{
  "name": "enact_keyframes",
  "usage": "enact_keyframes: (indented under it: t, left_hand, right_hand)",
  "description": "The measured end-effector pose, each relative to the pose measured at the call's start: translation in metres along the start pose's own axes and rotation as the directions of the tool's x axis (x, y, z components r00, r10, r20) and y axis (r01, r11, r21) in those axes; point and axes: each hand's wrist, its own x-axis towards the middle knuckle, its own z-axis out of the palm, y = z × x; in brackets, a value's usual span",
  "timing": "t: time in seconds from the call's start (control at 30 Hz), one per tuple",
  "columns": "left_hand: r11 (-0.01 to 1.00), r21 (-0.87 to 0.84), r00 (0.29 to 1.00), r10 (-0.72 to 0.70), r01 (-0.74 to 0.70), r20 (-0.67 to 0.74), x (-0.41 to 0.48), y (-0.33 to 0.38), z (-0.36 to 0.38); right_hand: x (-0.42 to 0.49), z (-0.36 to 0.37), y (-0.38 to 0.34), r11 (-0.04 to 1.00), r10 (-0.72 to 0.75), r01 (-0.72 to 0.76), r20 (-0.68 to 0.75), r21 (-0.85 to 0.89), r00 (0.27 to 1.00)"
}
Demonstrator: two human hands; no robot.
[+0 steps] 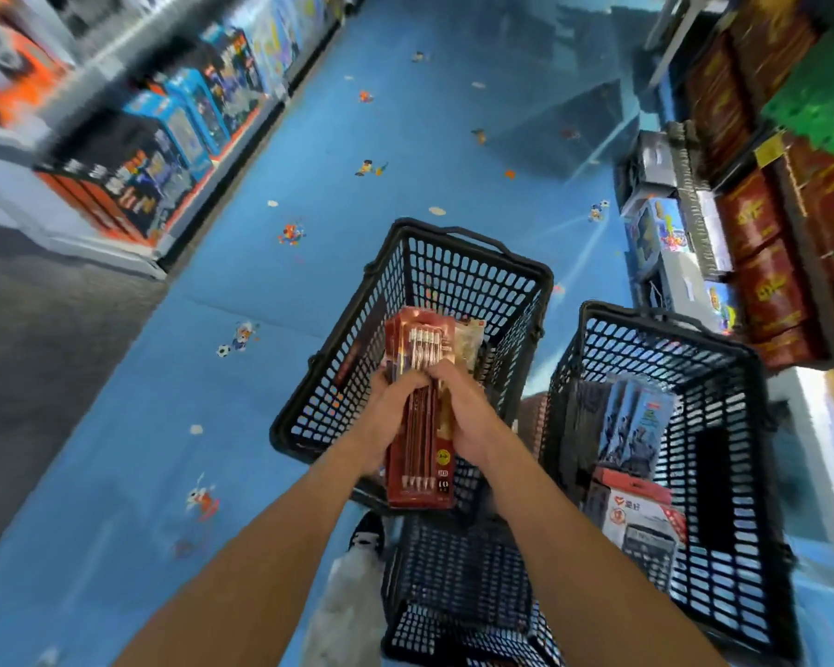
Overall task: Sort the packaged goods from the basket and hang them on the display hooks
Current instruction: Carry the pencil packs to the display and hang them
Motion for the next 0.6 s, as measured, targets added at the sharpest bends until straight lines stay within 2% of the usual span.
enact_keyframes:
  t: [0.23, 0.4, 0.53, 0.6]
  left_hand:
    - [0.968, -0.218, 0.969, 0.068, -0.121, -0.236, -0.091, -0.063, -0.018]
    - [0.917, -0.373, 0.920, -0.018, -0.141, -0.391, -0.161, -0.122, -0.074]
    - [0.826, -0.499, 0.837, -0.063, -0.262, -0.544, -0.243, -0.181, -0.127]
    - [0.773, -0.540, 0.793, -0.081, -0.333, -0.604, -0.292, -0.210, -0.148]
  right_hand:
    - [-0.094, 0.026, 0.024, 0.982, 0.108, -0.055, 0.297, -0.182, 0.949]
    - [-0.140, 0.070, 0.085, 0.932, 0.244, -0.059, 0.495, -0.359, 0.834]
    - [-0.179, 0.135, 0.156, 0.851, 0.369, -0.020, 0.571, -0.524, 0.734]
    - [-0.205, 0.166, 0.196, 0.805, 0.463, -0.028, 0.599, -0.592, 0.653]
